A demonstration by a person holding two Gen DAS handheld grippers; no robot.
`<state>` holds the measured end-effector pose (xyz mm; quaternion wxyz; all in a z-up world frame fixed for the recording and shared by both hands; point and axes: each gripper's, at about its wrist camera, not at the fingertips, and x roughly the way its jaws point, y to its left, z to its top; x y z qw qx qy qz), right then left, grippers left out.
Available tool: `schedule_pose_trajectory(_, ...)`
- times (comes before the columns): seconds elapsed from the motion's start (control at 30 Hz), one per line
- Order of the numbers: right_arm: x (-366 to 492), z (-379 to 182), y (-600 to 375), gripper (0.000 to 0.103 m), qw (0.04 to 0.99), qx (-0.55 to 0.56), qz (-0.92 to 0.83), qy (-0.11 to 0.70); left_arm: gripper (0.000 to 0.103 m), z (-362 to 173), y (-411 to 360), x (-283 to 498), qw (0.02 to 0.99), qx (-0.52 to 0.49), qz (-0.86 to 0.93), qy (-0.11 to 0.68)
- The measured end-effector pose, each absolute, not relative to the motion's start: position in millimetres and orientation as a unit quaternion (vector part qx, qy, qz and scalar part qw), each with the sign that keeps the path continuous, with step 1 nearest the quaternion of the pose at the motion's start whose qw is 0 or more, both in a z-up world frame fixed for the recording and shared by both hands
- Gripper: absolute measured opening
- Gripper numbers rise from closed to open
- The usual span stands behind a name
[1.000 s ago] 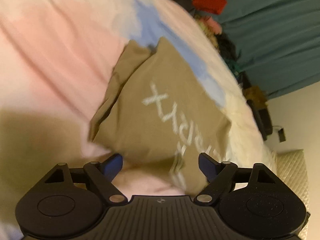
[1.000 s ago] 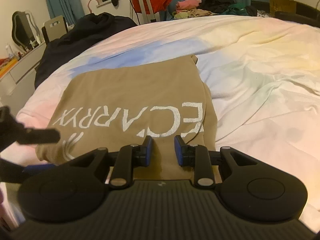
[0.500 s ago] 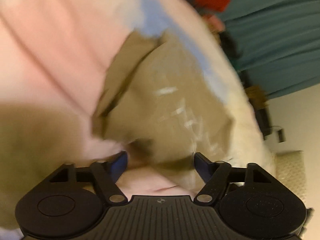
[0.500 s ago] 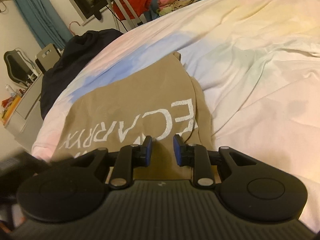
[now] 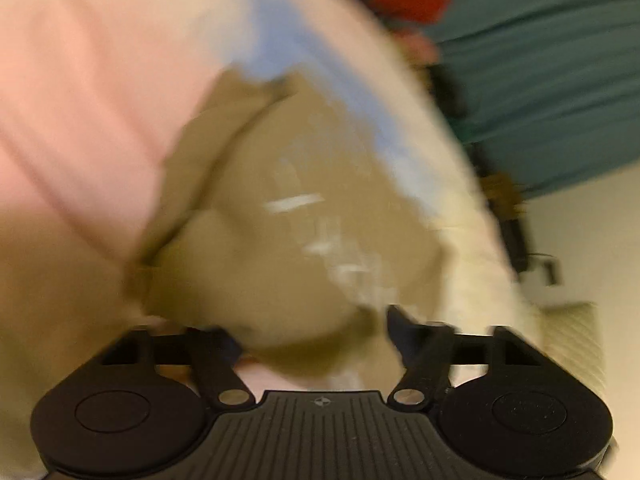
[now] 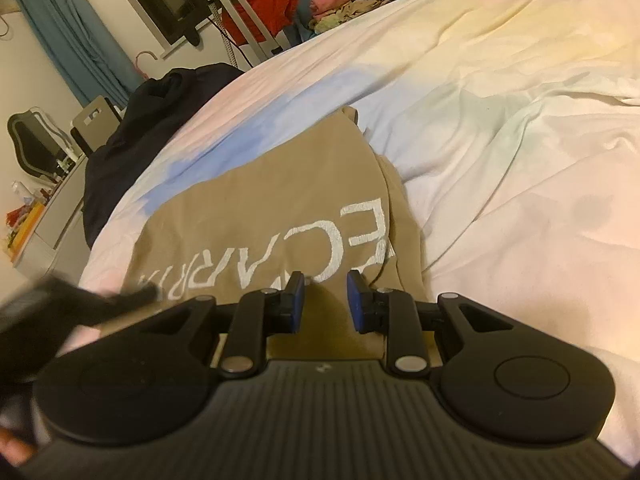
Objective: Fold clothes
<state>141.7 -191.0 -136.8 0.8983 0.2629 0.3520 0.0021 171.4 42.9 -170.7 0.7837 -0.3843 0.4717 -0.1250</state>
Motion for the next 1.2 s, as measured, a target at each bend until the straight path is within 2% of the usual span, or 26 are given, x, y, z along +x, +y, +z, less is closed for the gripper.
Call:
schedule_pose_trajectory(0.03, 139.5, -134.5, -192.9, 0.029, 0.898, 0.272, 0.002, 0.347, 0.055, -168.6, 44.4, 174.3, 0.781, -0.388, -0.124, 0.473)
schedule_pose_trajectory(0.1, 132.3, -126.7, -200.5, 0.029, 0.891, 0.312, 0.006, 0.329, 0.043, -159.9, 45.1, 178.2, 0.783, -0.388, -0.130, 0.469)
schedule_pose_trajectory(0.17, 122.1, -117.8, -211.0, 0.039, 0.869, 0.390, 0.047, 0.301, 0.032, -142.7, 39.8, 178.1, 0.798, -0.367, -0.148, 0.454)
schedule_pose_trajectory(0.2, 116.9, -113.7, -216.2, 0.062, 0.854, 0.429, 0.070, 0.285, 0.031, -136.8, 36.8, 179.4, 0.801, -0.360, -0.156, 0.451)
schedule_pose_trajectory(0.23, 112.1, -112.9, -218.2, 0.092, 0.835, 0.468, 0.092, 0.275, 0.031, -131.8, 33.7, 181.3, 0.803, -0.356, -0.163, 0.449)
schedule_pose_trajectory(0.27, 107.5, -114.3, -218.2, 0.099, 0.813, 0.505, 0.111, 0.268, 0.031, -126.8, 30.7, 183.1, 0.805, -0.351, -0.170, 0.448)
schedule_pose_trajectory(0.3, 102.8, -115.7, -218.2, 0.101, 0.788, 0.542, 0.131, 0.260, 0.031, -121.9, 27.6, 184.9, 0.806, -0.347, -0.177, 0.446)
schedule_pose_trajectory(0.53, 124.7, -185.5, -183.7, 0.103, 0.652, 0.665, 0.159, 0.328, 0.033, -135.8, 39.8, 190.4, 0.781, -0.399, -0.181, 0.446)
schedule_pose_trajectory(0.57, 128.1, -194.8, -183.4, 0.103, 0.646, 0.672, 0.147, 0.331, 0.036, -140.6, 43.2, 193.3, 0.776, -0.406, -0.178, 0.448)
schedule_pose_trajectory(0.6, 130.7, -202.6, -184.5, 0.103, 0.644, 0.677, 0.131, 0.331, 0.048, -147.7, 45.1, 198.1, 0.767, -0.415, -0.172, 0.458)
schedule_pose_trajectory(0.67, 132.2, -211.4, -190.0, 0.103, 0.646, 0.687, 0.099, 0.319, 0.060, -164.4, 47.8, 208.2, 0.745, -0.436, -0.158, 0.479)
schedule_pose_trajectory(0.7, 133.9, -213.1, -190.4, 0.103, 0.647, 0.686, 0.096, 0.317, 0.059, -173.2, 49.2, 212.7, 0.734, -0.448, -0.154, 0.487)
schedule_pose_trajectory(0.77, 138.8, -213.9, -187.8, 0.103, 0.651, 0.680, 0.106, 0.320, 0.054, -183.6, 52.9, 217.0, 0.721, -0.464, -0.145, 0.494)
schedule_pose_trajectory(0.8, 141.2, -214.4, -186.4, 0.103, 0.653, 0.677, 0.111, 0.321, 0.045, -186.3, 54.0, 218.5, 0.716, -0.468, -0.143, 0.497)
schedule_pose_trajectory(0.9, 148.6, -215.6, -182.4, 0.103, 0.658, 0.668, 0.125, 0.325, 0.027, -185.1, 54.7, 220.7, 0.716, -0.471, -0.142, 0.495)
schedule_pose_trajectory(1.0, 156.0, -216.9, -178.5, 0.103, 0.663, 0.659, 0.139, 0.328, 0.021, -177.9, 56.7, 217.5, 0.722, -0.477, -0.158, 0.477)
schedule_pose_trajectory(1.2, 150.2, -214.2, -193.5, 0.097, 0.667, 0.677, 0.107, 0.291, 0.019, -176.0, 60.5, 221.7, 0.712, -0.517, -0.179, 0.439)
